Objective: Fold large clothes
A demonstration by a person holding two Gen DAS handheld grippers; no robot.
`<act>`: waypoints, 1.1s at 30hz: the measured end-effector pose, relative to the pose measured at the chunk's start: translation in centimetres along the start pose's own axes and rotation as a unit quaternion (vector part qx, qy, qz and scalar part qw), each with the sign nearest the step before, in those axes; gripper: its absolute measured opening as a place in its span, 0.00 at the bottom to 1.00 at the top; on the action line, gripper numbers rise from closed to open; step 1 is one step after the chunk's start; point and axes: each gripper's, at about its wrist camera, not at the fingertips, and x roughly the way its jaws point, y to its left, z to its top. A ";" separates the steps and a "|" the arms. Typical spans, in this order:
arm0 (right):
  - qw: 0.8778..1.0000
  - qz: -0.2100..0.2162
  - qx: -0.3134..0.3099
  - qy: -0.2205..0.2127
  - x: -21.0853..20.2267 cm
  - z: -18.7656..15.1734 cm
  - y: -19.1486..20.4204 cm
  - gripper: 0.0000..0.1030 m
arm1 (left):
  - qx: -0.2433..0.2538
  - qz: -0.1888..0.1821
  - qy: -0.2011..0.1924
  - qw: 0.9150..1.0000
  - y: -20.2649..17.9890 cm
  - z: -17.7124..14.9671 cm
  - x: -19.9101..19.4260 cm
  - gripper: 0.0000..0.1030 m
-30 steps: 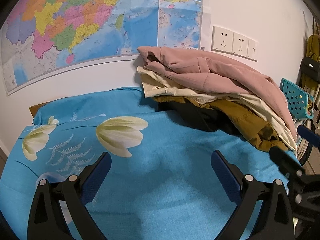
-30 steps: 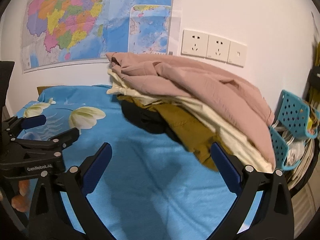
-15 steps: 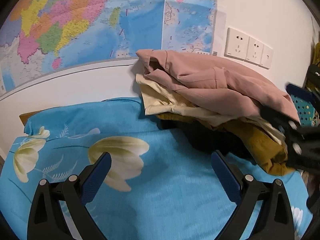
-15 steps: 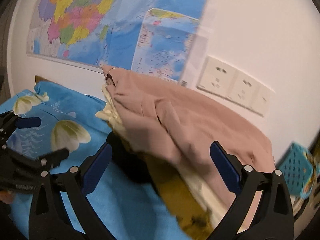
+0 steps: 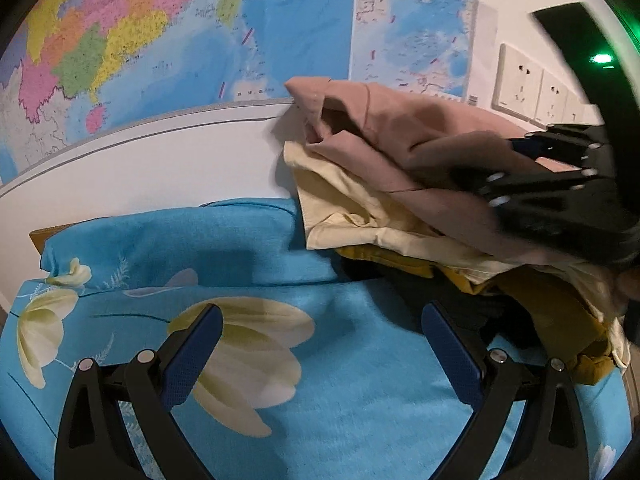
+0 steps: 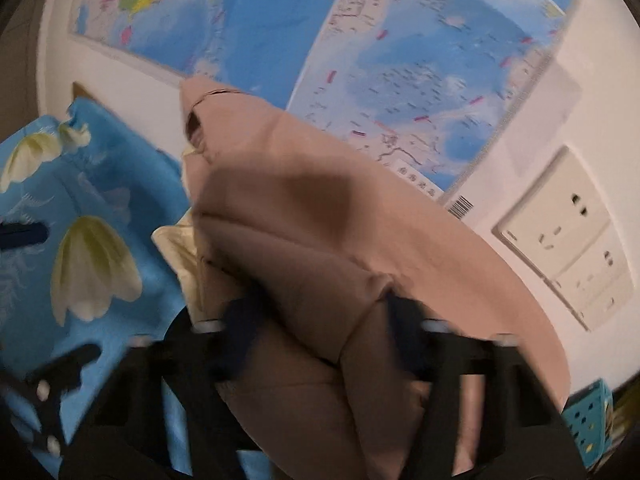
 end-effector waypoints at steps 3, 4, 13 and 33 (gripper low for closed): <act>0.999 0.010 0.025 -0.021 -3.2 0.0 -2.6 0.21 | 0.002 -0.002 0.000 1.000 0.1 0.3 0.7 0.93; 0.998 0.017 0.042 -0.032 -4.0 0.0 -3.8 0.21 | 0.003 -0.002 -0.001 1.000 0.1 0.5 0.9 0.93; 1.000 0.012 -0.011 -0.017 -2.5 0.0 -1.4 0.64 | 0.010 -0.011 -0.007 1.000 -0.9 1.6 2.9 0.93; 0.975 -0.019 0.170 -0.141 -19.5 2.0 -16.7 0.09 | 0.004 -0.215 -0.041 0.976 -2.8 2.4 2.6 0.93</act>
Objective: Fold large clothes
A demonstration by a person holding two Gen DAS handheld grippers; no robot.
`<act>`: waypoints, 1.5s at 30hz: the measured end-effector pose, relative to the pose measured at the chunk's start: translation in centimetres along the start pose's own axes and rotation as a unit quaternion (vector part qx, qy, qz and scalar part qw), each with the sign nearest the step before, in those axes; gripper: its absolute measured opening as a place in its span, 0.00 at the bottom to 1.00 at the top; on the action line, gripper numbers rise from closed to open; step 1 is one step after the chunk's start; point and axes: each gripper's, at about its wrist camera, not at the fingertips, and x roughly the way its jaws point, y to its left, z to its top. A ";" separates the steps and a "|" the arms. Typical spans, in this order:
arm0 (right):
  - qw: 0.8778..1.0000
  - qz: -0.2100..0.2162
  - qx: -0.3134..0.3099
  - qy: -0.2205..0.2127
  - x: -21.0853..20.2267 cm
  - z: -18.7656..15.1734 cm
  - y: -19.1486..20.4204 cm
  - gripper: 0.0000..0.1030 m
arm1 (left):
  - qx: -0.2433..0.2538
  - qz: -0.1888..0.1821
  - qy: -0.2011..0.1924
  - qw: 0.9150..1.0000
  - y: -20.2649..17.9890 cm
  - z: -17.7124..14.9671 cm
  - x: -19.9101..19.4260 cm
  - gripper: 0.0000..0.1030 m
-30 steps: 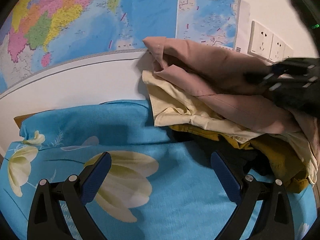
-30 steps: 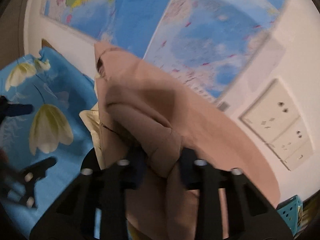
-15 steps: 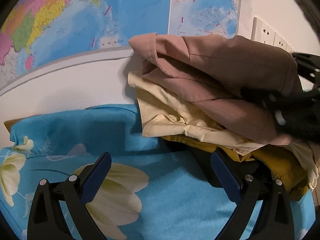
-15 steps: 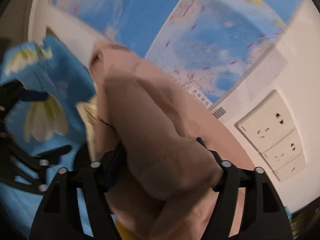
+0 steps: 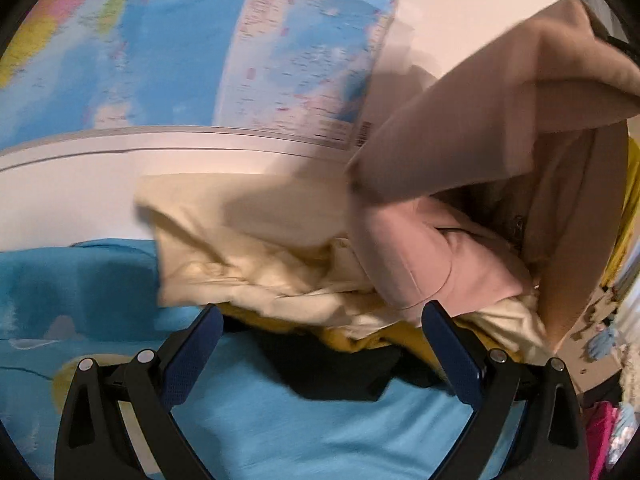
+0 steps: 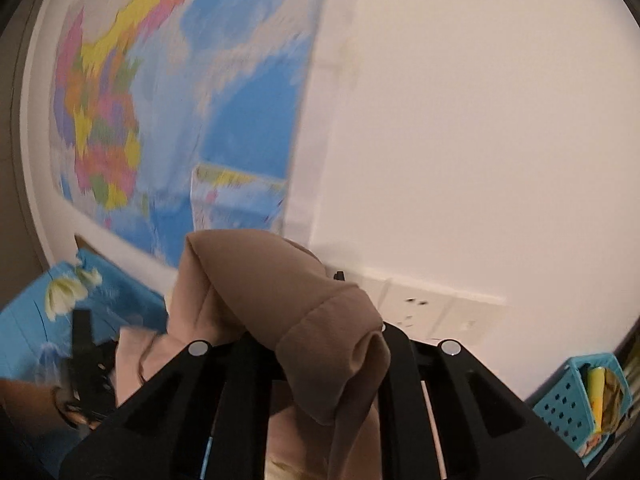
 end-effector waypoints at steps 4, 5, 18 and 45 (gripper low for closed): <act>1.000 0.004 0.022 -0.010 -2.4 0.3 -1.2 0.09 | 0.000 -0.035 -0.021 0.999 -1.7 0.3 0.6 0.93; 1.000 0.003 0.025 -0.014 -2.8 0.3 -1.3 0.09 | 0.016 -0.036 -0.026 0.999 -2.6 0.4 1.0 0.93; 0.992 -0.039 0.047 -0.108 -18.4 1.0 -4.5 0.08 | 0.019 -0.105 -0.092 0.990 -5.1 8.7 -6.2 0.10; 0.953 0.276 0.113 -0.056 -15.7 -5.0 12.1 0.09 | 0.082 0.238 -0.136 0.958 0.7 3.3 -42.1 0.12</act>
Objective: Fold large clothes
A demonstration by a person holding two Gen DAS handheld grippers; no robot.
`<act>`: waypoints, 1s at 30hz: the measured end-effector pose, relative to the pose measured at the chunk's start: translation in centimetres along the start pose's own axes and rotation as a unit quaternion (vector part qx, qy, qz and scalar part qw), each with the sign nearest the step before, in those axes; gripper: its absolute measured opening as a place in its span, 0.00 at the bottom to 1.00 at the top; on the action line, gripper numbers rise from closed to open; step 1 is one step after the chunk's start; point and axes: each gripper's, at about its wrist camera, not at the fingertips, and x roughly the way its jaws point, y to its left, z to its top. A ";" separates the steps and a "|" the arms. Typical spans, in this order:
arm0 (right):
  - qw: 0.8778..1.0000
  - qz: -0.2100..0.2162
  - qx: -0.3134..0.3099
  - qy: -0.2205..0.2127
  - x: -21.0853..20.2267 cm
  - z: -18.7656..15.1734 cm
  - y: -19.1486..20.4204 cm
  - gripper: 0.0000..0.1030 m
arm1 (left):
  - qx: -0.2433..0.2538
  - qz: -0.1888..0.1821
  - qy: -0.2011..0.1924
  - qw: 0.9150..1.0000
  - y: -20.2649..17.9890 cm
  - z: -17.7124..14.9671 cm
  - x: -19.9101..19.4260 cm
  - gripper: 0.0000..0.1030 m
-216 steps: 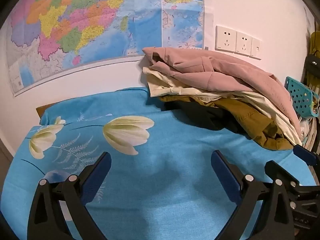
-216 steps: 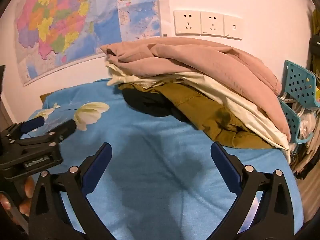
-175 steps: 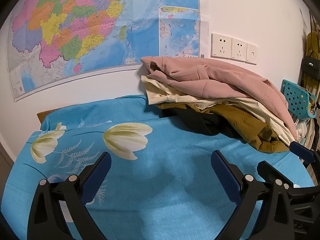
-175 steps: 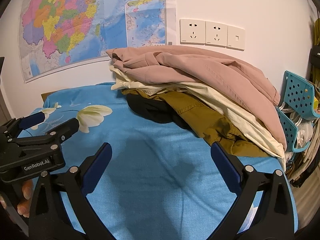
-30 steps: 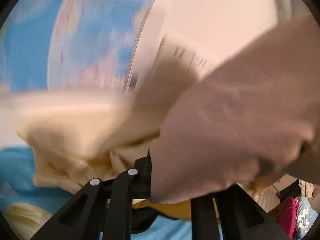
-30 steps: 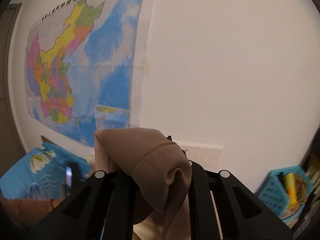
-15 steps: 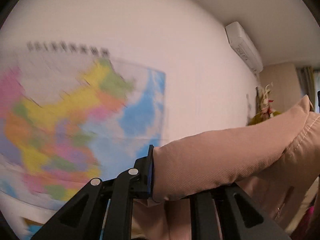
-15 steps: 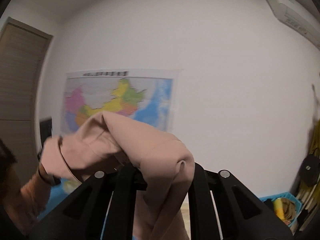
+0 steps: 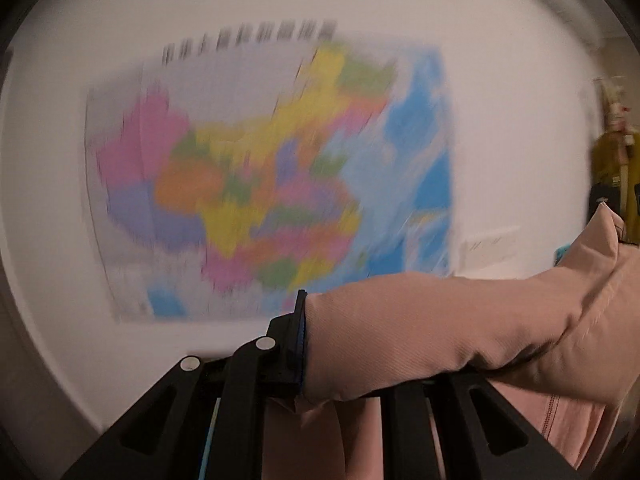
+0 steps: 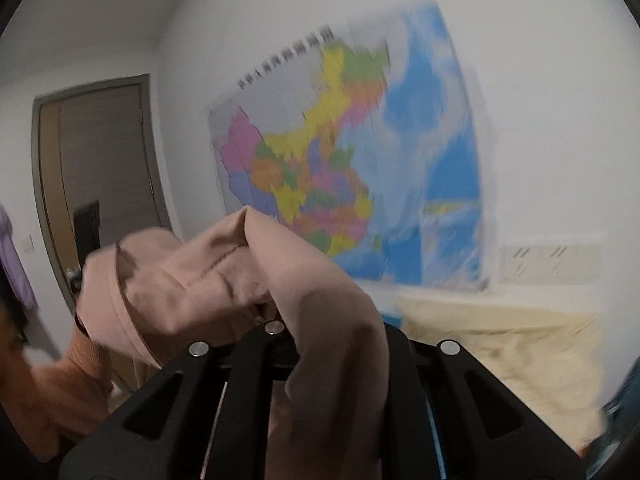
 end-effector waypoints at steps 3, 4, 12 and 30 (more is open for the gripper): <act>0.997 -0.018 0.043 0.066 8.3 -1.6 -4.7 0.09 | -0.023 0.004 0.085 0.996 2.2 -3.5 8.2 0.12; 0.993 -0.028 0.062 0.097 11.6 -3.2 -6.6 0.09 | -0.027 0.008 0.110 0.994 2.4 -4.5 10.7 0.12; 0.957 -0.071 0.135 0.247 27.1 -12.6 -14.4 0.09 | -0.097 0.014 0.300 0.949 6.8 -17.4 29.1 0.12; 0.958 -0.106 -0.091 0.252 28.9 -12.6 -6.8 0.80 | -0.029 -0.121 0.282 0.951 6.2 -16.1 29.2 0.56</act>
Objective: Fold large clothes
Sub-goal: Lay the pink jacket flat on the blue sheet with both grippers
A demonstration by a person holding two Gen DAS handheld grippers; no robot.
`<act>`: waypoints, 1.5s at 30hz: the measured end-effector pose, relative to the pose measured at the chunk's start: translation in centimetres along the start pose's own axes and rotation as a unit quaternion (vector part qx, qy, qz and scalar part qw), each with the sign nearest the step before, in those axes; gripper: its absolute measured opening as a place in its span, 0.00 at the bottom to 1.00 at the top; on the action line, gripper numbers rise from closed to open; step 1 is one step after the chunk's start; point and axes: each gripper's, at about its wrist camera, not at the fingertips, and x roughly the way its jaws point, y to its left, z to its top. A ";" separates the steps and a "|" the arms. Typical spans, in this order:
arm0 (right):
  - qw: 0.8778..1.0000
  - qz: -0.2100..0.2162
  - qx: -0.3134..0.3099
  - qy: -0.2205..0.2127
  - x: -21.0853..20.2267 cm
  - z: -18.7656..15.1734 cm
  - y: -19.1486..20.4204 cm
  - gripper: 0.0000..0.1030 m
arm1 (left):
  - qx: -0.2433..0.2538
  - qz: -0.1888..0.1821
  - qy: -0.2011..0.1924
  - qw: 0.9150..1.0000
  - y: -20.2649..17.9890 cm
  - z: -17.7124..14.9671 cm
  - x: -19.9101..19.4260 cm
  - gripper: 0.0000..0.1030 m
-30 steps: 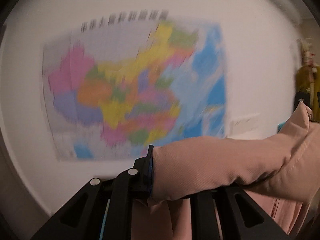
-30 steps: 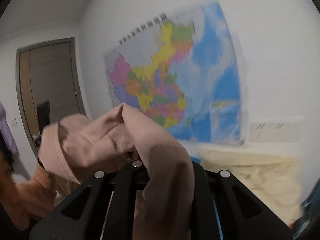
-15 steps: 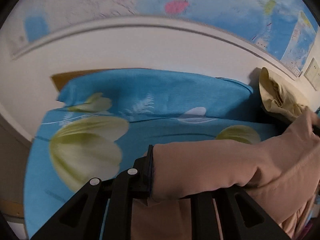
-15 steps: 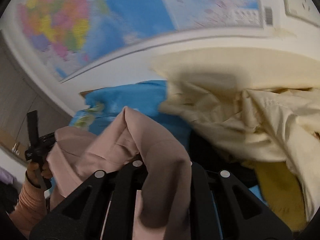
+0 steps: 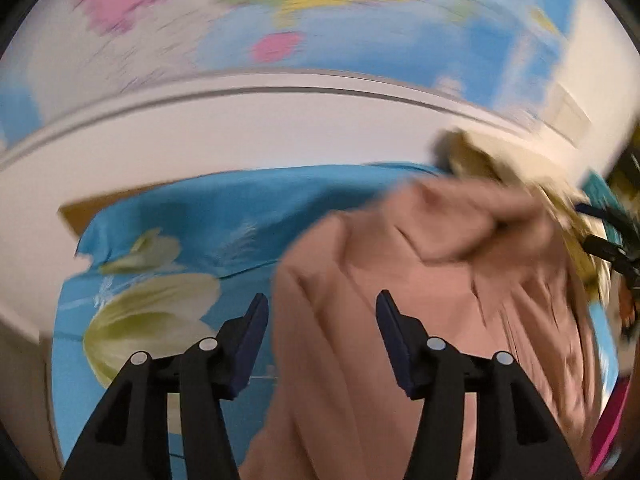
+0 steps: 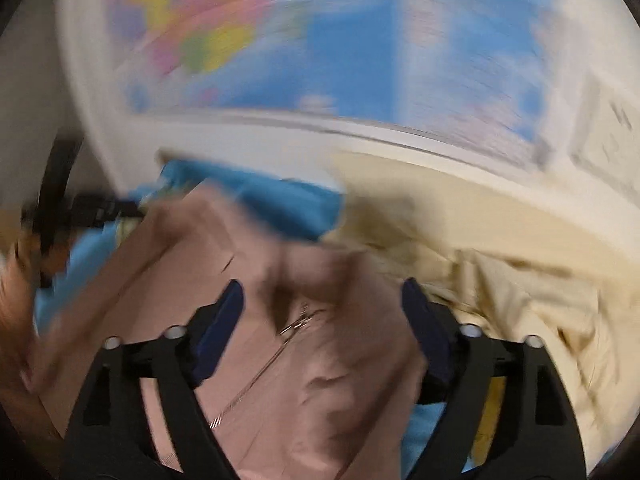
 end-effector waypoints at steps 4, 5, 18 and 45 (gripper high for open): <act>0.997 -0.039 -0.043 0.050 4.9 0.0 2.6 0.72 | 0.037 -0.022 0.042 0.998 -3.1 0.1 3.5 0.58; 0.997 -0.038 -0.028 0.066 6.6 0.1 2.5 0.61 | 0.033 -0.022 0.056 0.998 -3.5 0.1 5.0 0.57; 0.993 0.003 0.111 0.046 10.5 6.1 -1.8 0.02 | -0.043 -0.007 0.071 0.997 -2.9 6.5 11.8 0.04; 0.971 -0.091 0.207 0.081 -13.4 -23.7 1.5 0.03 | 0.039 0.031 0.000 0.999 -4.2 -8.1 -1.4 0.64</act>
